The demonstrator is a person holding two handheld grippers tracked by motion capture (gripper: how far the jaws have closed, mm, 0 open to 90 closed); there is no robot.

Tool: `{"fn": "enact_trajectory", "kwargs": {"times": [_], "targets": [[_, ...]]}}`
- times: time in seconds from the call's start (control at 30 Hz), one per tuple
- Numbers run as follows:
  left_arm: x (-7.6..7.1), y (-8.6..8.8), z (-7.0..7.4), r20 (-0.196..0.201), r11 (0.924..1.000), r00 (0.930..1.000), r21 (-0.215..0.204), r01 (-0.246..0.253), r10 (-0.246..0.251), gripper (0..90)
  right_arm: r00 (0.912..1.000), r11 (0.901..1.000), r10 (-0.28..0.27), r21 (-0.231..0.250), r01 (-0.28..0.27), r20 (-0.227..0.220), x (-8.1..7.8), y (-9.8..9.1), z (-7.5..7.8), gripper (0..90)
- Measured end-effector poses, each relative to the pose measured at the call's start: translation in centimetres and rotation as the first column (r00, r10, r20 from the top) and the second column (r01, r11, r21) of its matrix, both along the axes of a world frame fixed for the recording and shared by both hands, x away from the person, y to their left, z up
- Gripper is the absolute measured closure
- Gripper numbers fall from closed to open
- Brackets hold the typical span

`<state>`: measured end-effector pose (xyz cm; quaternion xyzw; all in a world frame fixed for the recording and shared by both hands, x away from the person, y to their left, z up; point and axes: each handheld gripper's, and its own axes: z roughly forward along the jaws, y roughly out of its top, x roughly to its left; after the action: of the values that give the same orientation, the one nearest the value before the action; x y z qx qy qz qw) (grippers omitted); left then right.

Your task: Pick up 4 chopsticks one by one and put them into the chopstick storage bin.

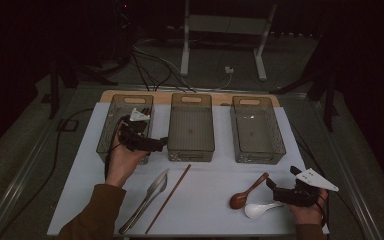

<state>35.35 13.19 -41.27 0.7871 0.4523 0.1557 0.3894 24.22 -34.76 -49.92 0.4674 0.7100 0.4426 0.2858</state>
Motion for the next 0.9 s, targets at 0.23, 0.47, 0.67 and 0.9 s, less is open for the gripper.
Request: {"fn": "enact_trajectory", "kwargs": {"times": [0.23, 0.47, 0.67, 0.9], "targets": [[-1.1, -1.2, -0.5, 0.001, 0.9994, 0.9995, 0.011, 0.032, -0.032, 0.6, 1.0000, 1.0000, -0.001, 0.002, 0.001, 0.001, 0.0, 0.0, 0.0, 0.0], [-2.0, -2.6, -1.3, -0.004, 0.9984, 0.9986, 0.017, 0.054, -0.053, 0.6, 1.0000, 1.0000, -0.003, 0.003, 0.003, 0.001, 0.0, 0.0, 0.0, 0.0], [-3.2, -4.1, -2.0, -0.002, 0.9958, 0.9959, 0.018, 0.090, -0.090, 0.7, 1.0000, 1.0000, -0.003, 0.000, 0.003, 0.003, -0.1, 0.0, 0.0, 0.0], [-4.2, -5.5, -3.0, -0.037, 0.9906, 0.9907, 0.036, 0.132, -0.131, 0.7, 1.0000, 1.0000, -0.006, 0.004, 0.006, 0.002, 0.0, -0.1, 0.1, 0.0]]}}
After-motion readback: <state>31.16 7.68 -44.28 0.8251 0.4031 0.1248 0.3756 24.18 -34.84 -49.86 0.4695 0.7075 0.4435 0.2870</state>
